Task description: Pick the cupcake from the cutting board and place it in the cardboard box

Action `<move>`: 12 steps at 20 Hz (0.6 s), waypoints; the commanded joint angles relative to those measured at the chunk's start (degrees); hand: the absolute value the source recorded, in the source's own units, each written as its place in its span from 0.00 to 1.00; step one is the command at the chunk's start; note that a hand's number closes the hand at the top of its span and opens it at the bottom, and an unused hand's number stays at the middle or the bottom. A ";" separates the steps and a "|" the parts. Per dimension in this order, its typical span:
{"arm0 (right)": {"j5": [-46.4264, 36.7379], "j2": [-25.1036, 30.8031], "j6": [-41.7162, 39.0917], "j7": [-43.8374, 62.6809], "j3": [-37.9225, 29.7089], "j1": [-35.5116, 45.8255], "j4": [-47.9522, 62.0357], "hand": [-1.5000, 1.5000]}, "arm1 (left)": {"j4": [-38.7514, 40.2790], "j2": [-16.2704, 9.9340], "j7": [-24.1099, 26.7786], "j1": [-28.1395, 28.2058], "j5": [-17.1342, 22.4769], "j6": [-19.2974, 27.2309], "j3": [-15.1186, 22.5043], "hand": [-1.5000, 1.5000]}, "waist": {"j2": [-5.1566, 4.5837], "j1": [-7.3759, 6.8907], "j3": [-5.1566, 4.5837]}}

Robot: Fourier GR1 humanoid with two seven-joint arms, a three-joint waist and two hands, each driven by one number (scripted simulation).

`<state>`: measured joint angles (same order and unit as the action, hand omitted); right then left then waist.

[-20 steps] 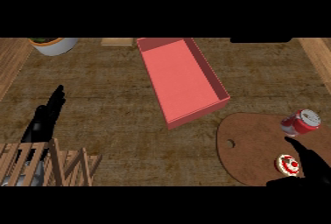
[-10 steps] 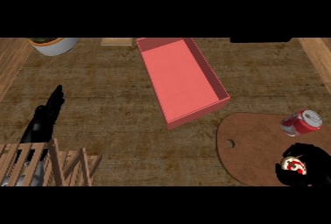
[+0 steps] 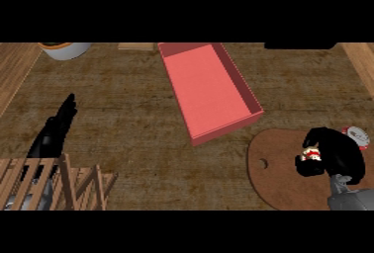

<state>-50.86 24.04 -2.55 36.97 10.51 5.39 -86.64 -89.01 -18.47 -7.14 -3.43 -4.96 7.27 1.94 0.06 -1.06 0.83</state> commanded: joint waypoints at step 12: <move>1.69 -2.99 5.15 -7.45 -2.59 8.06 -10.94 1.00 | -1.77 2.07 -0.35 4.23 -0.54 1.43 1.23 0.50 | 0.33 1.28 -0.76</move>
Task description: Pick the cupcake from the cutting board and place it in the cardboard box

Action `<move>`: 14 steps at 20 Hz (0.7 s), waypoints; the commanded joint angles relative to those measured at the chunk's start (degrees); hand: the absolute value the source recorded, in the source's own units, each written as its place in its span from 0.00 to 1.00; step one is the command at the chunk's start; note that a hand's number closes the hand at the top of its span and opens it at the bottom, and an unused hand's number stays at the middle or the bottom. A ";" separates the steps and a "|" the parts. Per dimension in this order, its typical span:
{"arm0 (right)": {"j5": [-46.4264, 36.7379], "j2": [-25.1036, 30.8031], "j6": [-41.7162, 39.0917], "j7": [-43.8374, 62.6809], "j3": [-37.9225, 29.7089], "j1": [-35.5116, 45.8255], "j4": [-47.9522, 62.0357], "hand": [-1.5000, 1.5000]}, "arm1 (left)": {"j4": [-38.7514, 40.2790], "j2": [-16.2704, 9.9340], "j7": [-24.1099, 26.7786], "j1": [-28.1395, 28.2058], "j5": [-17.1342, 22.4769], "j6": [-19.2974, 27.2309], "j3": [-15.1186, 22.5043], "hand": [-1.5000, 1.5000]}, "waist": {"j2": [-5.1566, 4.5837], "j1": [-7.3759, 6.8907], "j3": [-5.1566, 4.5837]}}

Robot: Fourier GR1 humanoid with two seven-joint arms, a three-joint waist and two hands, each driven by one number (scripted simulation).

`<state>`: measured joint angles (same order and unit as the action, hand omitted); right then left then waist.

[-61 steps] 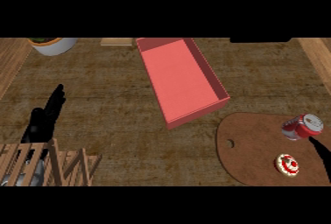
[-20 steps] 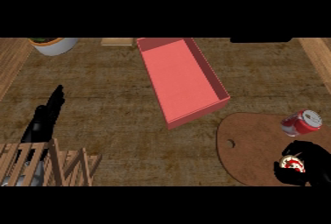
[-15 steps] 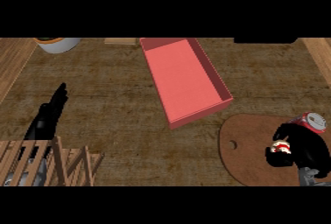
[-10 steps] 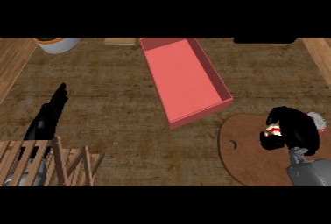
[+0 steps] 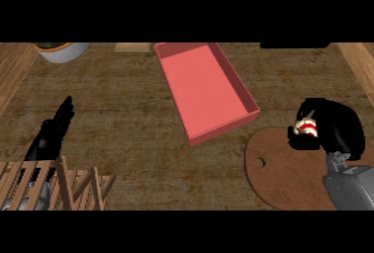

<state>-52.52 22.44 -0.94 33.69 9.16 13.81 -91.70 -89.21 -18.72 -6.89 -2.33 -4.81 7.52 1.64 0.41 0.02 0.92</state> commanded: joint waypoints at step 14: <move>10.02 -9.91 -0.52 -3.92 -3.68 26.41 3.08 1.00 | 1.37 2.48 1.20 0.56 -1.60 1.39 2.48 0.50 | -0.58 -1.11 -0.95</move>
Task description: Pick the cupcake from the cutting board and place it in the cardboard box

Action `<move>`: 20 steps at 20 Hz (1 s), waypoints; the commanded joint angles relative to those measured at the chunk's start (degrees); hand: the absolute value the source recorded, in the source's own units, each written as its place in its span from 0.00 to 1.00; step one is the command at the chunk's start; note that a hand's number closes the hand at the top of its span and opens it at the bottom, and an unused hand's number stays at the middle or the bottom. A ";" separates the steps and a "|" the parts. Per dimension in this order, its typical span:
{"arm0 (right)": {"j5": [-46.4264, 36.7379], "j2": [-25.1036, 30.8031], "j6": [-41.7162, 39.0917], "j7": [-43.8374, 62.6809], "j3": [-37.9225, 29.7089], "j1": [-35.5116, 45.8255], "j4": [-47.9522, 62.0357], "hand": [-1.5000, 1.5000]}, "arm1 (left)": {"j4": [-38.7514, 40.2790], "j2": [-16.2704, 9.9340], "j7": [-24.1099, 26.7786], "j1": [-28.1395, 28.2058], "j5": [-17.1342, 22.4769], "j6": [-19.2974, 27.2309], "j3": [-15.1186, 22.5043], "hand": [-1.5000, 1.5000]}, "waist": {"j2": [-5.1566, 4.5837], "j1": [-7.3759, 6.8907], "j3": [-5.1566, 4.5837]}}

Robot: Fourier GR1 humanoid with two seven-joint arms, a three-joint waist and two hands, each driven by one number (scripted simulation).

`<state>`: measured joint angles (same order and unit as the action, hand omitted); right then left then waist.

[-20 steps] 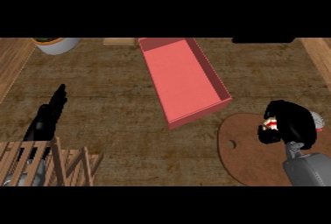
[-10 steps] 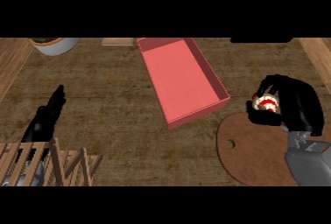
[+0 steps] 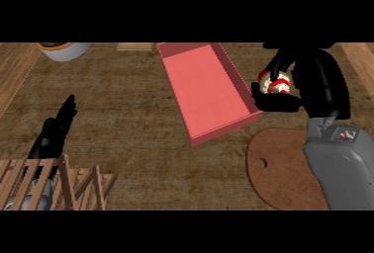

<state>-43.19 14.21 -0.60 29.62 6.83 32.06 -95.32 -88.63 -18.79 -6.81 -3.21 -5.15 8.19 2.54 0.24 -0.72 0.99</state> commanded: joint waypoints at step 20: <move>-5.29 -12.58 11.35 -4.17 -6.43 33.06 58.29 1.00 | 1.17 1.99 0.53 0.41 0.17 -0.72 1.13 0.50 | -1.33 -2.62 -1.03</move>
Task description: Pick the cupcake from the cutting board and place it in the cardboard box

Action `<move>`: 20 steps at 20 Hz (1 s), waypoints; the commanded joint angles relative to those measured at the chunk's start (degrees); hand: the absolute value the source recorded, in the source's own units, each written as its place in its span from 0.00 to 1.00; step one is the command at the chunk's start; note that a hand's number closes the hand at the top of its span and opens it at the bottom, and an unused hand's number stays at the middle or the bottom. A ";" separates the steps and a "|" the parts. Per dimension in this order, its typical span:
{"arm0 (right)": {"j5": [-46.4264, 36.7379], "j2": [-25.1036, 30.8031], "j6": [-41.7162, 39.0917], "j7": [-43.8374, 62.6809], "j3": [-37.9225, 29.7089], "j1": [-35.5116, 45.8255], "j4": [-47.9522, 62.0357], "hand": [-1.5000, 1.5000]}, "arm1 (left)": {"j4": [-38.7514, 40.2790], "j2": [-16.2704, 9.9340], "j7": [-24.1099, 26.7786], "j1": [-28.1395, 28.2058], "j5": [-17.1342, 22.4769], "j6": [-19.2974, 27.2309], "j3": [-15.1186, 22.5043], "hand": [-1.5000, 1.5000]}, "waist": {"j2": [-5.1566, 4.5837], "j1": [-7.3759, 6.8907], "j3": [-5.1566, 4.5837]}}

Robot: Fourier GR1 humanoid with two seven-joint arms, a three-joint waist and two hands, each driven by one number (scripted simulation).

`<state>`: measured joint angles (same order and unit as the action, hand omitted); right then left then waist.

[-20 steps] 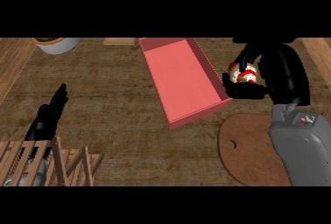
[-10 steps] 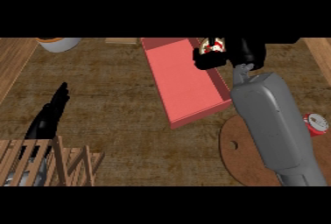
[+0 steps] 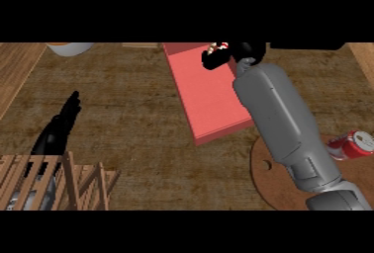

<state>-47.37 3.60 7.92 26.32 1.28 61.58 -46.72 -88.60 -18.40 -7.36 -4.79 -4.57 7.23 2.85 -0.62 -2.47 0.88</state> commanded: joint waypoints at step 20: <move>15.21 -1.20 27.04 -20.89 -22.31 7.34 20.02 0.00 | 1.09 1.70 -0.64 -0.76 -0.36 1.28 1.54 0.50 | -0.76 -0.83 -0.77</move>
<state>-37.14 1.76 32.36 9.69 -16.18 68.08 -25.53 -88.46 -18.53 -7.60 -6.03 -4.32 7.21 4.04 -1.31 -3.75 0.88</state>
